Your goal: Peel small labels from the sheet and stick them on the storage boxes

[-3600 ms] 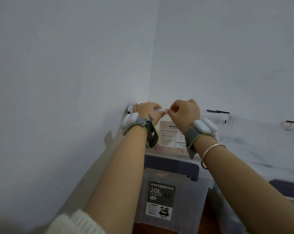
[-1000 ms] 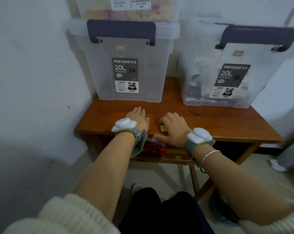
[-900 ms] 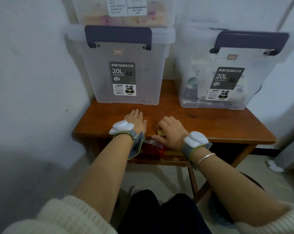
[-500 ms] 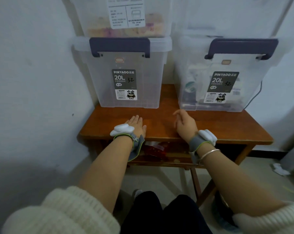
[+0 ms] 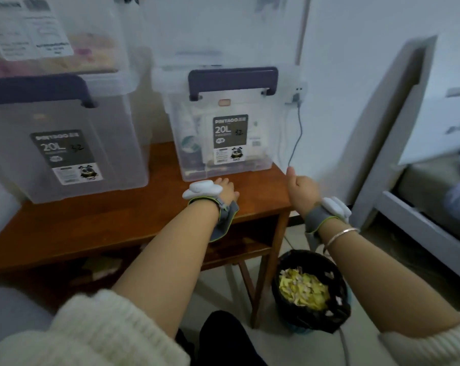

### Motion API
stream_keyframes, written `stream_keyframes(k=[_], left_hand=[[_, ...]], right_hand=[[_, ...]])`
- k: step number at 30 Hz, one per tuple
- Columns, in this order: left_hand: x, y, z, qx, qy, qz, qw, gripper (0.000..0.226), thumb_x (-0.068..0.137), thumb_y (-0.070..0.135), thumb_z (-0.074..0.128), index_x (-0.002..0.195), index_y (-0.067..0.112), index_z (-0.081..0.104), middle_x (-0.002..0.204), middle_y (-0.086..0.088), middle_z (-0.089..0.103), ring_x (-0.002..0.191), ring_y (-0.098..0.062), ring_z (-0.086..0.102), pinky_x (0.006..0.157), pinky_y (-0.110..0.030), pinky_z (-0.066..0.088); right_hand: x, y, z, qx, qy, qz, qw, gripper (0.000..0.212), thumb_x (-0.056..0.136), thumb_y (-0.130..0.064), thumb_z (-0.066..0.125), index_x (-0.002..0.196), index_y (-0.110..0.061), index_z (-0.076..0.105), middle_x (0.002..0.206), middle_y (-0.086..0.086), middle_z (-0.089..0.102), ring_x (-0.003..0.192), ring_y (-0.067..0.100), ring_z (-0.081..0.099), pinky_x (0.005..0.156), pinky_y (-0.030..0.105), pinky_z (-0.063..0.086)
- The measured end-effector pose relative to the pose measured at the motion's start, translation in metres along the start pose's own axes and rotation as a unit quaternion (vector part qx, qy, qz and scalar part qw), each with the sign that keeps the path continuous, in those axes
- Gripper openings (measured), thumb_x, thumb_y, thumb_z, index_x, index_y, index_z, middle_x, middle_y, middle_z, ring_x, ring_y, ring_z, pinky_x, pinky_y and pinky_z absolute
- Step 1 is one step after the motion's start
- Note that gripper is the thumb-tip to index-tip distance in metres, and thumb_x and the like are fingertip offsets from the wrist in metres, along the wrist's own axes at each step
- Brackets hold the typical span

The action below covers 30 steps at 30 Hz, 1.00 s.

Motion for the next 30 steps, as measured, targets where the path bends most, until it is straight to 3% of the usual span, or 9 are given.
stream_keyframes(k=[4, 7, 12, 14, 15, 18, 24, 27, 30], left_hand=[[0.026, 0.06, 0.007, -0.015, 0.005, 0.044, 0.999, 0.047, 0.101, 0.023, 0.021, 0.139, -0.004, 0.023, 0.153, -0.019, 0.018, 0.142, -0.031, 0.016, 0.115, -0.038, 0.015], [0.035, 0.078, 0.021, -0.018, -0.014, 0.042, 0.999, 0.053, 0.101, 0.029, 0.019, 0.143, -0.001, 0.013, 0.157, -0.016, 0.008, 0.145, -0.029, 0.006, 0.118, -0.039, 0.008], [0.051, 0.08, 0.032, -0.026, 0.009, 0.038, 0.999, 0.055, 0.1, 0.033, 0.017, 0.145, 0.005, 0.004, 0.158, -0.009, -0.001, 0.146, -0.021, -0.002, 0.119, -0.036, 0.003], [0.055, 0.079, 0.034, -0.022, 0.016, 0.034, 0.999, 0.055, 0.1, 0.033, 0.017, 0.146, 0.005, 0.005, 0.158, -0.009, 0.0, 0.146, -0.021, -0.001, 0.119, -0.036, 0.003], [0.057, 0.079, 0.033, -0.023, 0.024, 0.03, 0.999, 0.055, 0.099, 0.033, 0.017, 0.146, 0.005, 0.006, 0.158, -0.009, 0.001, 0.146, -0.021, 0.0, 0.119, -0.036, 0.003], [0.062, 0.079, 0.032, -0.021, 0.042, 0.029, 0.998, 0.055, 0.099, 0.033, 0.018, 0.145, 0.005, 0.008, 0.158, -0.009, 0.004, 0.146, -0.021, 0.002, 0.119, -0.036, 0.005], [0.065, 0.078, 0.032, -0.02, 0.047, 0.032, 0.998, 0.055, 0.099, 0.034, 0.018, 0.145, 0.006, 0.009, 0.158, -0.008, 0.005, 0.146, -0.02, 0.003, 0.119, -0.035, 0.006], [0.063, 0.078, 0.032, -0.031, 0.05, 0.03, 0.998, 0.055, 0.099, 0.034, 0.019, 0.145, 0.006, 0.01, 0.158, -0.008, 0.005, 0.146, -0.02, 0.003, 0.119, -0.035, 0.005], [0.065, 0.079, 0.031, -0.04, 0.065, 0.031, 0.997, 0.054, 0.099, 0.033, 0.019, 0.145, 0.006, 0.009, 0.158, -0.008, 0.005, 0.146, -0.019, 0.002, 0.119, -0.035, 0.005]], right_hand=[[0.011, 0.084, -0.03, 0.141, 0.042, 0.184, 0.972, 0.05, 0.094, -0.038, 0.022, 0.052, -0.014, 0.034, 0.064, 0.019, 0.052, 0.062, 0.026, 0.05, 0.064, 0.031, 0.035], [0.008, 0.138, -0.022, 0.312, -0.004, 0.362, 0.878, 0.046, 0.092, -0.042, 0.026, 0.055, -0.015, 0.029, 0.036, 0.003, 0.032, 0.029, 0.016, 0.029, 0.042, 0.018, 0.022], [0.005, 0.203, 0.008, 0.392, -0.029, 0.459, 0.796, 0.044, 0.089, -0.044, 0.037, 0.058, -0.013, 0.031, 0.055, 0.002, 0.027, 0.043, 0.015, 0.025, 0.03, 0.009, 0.024], [0.003, 0.215, 0.02, 0.429, -0.02, 0.481, 0.765, 0.039, 0.09, -0.041, 0.038, 0.079, -0.004, 0.047, 0.073, 0.011, 0.044, 0.063, 0.023, 0.049, 0.042, 0.019, 0.046], [0.003, 0.22, 0.024, 0.442, -0.013, 0.484, 0.755, 0.043, 0.09, -0.04, 0.039, 0.105, -0.001, 0.047, 0.094, 0.017, 0.049, 0.088, 0.03, 0.056, 0.066, 0.026, 0.054], [0.007, 0.229, 0.031, 0.49, 0.019, 0.475, 0.731, 0.061, 0.089, -0.04, 0.043, 0.139, -0.015, 0.019, 0.14, 0.015, 0.029, 0.129, 0.036, 0.034, 0.105, 0.042, 0.037], [0.006, 0.234, 0.038, 0.555, 0.056, 0.467, 0.686, 0.078, 0.088, -0.052, 0.038, 0.142, -0.01, -0.001, 0.154, 0.015, -0.004, 0.142, 0.031, 0.006, 0.116, 0.038, 0.016], [0.004, 0.223, 0.037, 0.531, 0.019, 0.458, 0.713, 0.074, 0.09, -0.047, 0.037, 0.14, 0.0, 0.01, 0.153, 0.021, 0.01, 0.14, 0.033, 0.015, 0.115, 0.039, 0.02], [0.01, 0.189, 0.025, 0.51, -0.02, 0.418, 0.751, 0.052, 0.091, -0.039, 0.041, 0.122, 0.003, 0.045, 0.137, 0.023, 0.044, 0.123, 0.03, 0.044, 0.106, 0.044, 0.034]])
Point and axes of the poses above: each hand's wrist, its own x-axis towards the middle knuckle, its own z-axis out of the palm, y = z × x, the point moved 5 cm from there along x, towards the middle knuckle
